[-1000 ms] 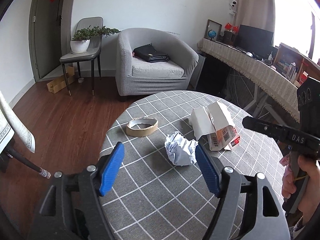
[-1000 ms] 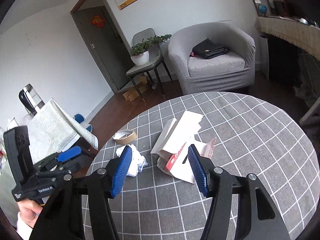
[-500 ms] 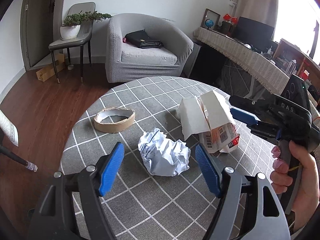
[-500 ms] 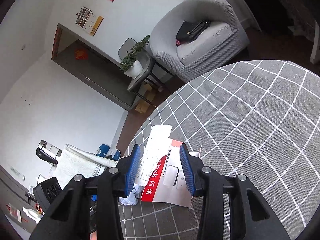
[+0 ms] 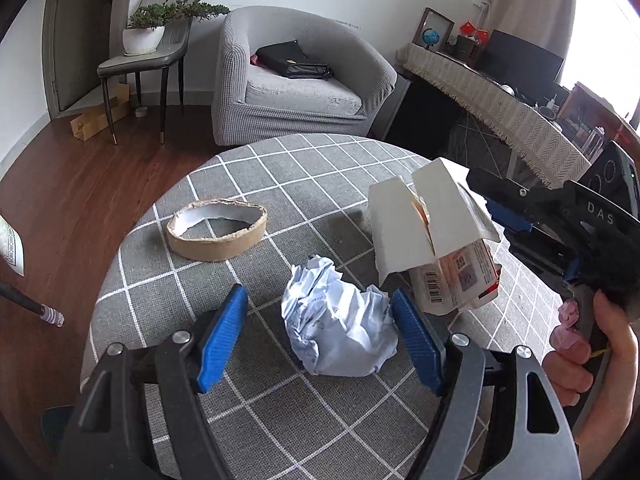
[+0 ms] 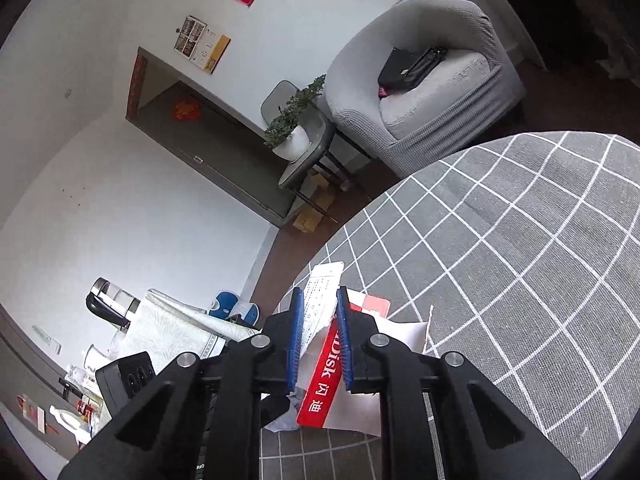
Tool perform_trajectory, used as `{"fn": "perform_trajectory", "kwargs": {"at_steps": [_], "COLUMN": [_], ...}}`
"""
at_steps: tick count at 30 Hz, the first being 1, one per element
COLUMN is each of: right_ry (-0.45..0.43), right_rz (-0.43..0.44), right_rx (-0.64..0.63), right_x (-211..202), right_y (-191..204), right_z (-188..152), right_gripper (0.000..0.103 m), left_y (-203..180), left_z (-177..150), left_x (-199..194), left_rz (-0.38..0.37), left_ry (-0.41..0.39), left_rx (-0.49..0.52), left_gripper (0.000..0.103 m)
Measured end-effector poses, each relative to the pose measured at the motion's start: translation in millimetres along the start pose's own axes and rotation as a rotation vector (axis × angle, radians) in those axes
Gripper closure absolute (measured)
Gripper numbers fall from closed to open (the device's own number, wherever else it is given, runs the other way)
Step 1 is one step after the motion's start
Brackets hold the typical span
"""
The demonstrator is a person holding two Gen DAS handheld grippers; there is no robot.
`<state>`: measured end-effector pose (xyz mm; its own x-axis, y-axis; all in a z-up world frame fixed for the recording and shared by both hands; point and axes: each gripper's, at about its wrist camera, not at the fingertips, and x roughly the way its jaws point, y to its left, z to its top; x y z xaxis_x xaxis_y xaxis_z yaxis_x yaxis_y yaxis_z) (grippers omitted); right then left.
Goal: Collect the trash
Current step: 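Grasp the white-and-red SanDisk box with the right tool while the left tool grasps another crumpled paper, then carry the crumpled paper and the SanDisk box toward the teal bin with both tools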
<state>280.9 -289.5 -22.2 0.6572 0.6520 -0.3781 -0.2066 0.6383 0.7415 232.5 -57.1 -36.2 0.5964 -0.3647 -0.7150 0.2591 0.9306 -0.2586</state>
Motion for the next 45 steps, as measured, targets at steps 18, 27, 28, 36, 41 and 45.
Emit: {"fn": "perform_trajectory", "kwargs": {"at_steps": [18, 27, 28, 36, 41, 45], "right_ry": [0.022, 0.026, 0.025, 0.023, 0.036, 0.049], "right_rz": [0.057, -0.016, -0.017, -0.040, -0.038, -0.023], "right_rx": [-0.122, -0.243, -0.254, -0.337, -0.369, -0.387], "right_x": [0, 1, 0, -1, 2, 5], "right_y": [41, 72, 75, 110, 130, 146], "right_z": [-6, -19, -21, -48, -70, -87], "right_gripper": [0.101, 0.102, 0.102, 0.102, 0.102, 0.102], "left_y": [2, 14, 16, 37, 52, 63], "left_z": [-3, -16, -17, -34, -51, -61], "left_x": [-10, -40, -44, -77, -99, -114], "left_rz": [0.018, 0.020, 0.021, 0.047, 0.060, 0.077], "left_ry": [-0.027, -0.065, -0.067, -0.083, -0.090, -0.092], "left_rx": [-0.010, 0.012, 0.008, 0.008, 0.002, -0.002], "left_gripper": [0.054, 0.054, 0.054, 0.054, 0.054, 0.054]}}
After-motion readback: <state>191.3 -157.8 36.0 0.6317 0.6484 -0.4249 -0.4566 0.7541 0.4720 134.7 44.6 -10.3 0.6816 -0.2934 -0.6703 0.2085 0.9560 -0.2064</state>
